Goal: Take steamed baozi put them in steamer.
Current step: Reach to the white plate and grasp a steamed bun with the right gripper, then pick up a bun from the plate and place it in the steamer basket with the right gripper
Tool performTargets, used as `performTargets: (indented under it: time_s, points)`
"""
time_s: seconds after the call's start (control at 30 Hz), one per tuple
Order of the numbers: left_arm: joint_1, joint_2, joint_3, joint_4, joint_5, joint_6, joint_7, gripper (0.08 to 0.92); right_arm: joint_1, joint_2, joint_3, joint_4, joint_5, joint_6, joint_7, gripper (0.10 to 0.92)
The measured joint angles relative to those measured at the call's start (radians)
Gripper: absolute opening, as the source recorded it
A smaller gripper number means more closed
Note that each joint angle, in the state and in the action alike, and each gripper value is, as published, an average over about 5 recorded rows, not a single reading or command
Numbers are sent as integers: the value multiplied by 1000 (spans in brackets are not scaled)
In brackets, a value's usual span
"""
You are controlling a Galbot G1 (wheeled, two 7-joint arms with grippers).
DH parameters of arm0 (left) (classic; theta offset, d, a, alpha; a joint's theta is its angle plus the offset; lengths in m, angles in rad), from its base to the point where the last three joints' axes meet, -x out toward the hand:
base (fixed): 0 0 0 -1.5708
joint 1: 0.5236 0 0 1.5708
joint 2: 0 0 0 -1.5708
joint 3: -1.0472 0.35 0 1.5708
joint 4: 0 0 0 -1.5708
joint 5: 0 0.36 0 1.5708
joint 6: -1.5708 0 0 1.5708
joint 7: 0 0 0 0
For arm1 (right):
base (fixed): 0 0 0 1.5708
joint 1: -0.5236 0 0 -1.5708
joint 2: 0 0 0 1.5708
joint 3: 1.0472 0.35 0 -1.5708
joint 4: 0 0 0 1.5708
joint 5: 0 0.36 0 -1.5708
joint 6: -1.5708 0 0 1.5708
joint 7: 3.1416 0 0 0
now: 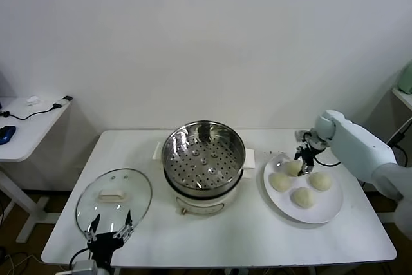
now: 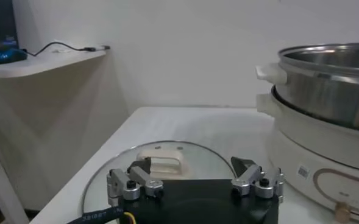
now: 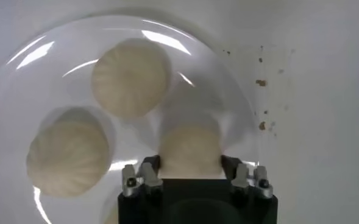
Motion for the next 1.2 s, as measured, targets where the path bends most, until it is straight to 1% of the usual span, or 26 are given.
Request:
performTargets:
  time_s: [0.17,0.37,0.53,0.7,0.8,0.93,1.07,1.2]
  points:
    - [5,0,1,-11,3,2,0,823,76,-32,-66,87,60,-7,-12,594]
    - [9,-1,7,-25,12,3,0,823,281,-44,-224,248,176,16,-21,598]
    - [16,-1,13,-35,15,1,-1,823,479,2,-358,399,275,70,-9,599]
    - [17,0,14,-36,18,-1,-2,823,602,82,-462,541,321,148,22,600]
    - [16,1,12,-37,19,-1,-2,823,635,131,-508,601,310,211,45,599]
    - [20,2,11,-39,20,-3,-3,823,640,185,-546,634,251,311,78,599]
    - [25,3,11,-43,26,-7,-4,823,615,228,-564,624,163,408,113,602]
    - [31,3,13,-48,29,-8,-4,823,577,264,-567,577,70,493,143,602]
